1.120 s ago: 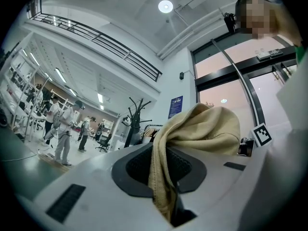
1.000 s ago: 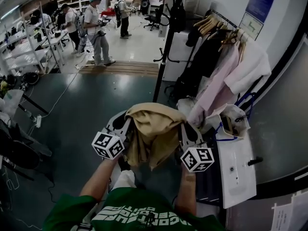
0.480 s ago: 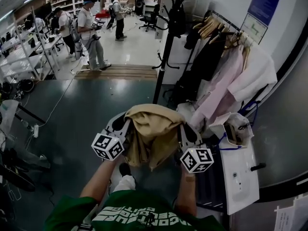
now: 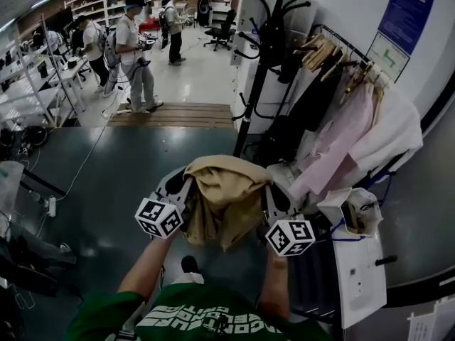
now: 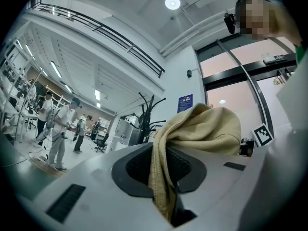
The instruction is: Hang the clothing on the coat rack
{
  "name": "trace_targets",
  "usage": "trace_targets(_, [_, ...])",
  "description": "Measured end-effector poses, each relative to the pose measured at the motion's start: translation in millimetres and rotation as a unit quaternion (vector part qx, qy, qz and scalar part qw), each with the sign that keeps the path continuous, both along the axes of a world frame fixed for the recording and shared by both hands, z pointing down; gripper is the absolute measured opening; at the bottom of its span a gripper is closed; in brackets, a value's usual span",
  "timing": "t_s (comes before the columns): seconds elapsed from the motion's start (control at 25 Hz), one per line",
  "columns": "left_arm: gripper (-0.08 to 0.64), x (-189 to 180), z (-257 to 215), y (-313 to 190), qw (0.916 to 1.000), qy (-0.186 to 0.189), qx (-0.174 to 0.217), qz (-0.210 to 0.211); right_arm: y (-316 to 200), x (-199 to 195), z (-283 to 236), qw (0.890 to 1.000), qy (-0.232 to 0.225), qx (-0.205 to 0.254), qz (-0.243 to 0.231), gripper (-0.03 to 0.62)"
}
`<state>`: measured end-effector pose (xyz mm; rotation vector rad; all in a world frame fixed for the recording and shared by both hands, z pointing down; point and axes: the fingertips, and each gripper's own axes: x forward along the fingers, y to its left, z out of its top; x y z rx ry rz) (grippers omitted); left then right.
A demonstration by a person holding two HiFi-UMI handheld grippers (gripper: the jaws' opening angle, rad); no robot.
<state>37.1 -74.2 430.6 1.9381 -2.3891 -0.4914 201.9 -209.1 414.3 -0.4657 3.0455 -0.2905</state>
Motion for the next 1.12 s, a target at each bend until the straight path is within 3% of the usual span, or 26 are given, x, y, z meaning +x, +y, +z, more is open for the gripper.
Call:
trace_targets(0.6, [0.048, -125, 1, -16, 0.9998, 0.01, 0.005, 0.015, -5, -119, -3, 1.0, 0.008, 0.008, 0.014, 0.041])
trace_targets(1.12, [0.046, -169, 1, -27, 0.9996, 0.011, 0.016, 0.023, -11, -163, -4, 1.0, 0.004, 0.014, 0.017, 0.041])
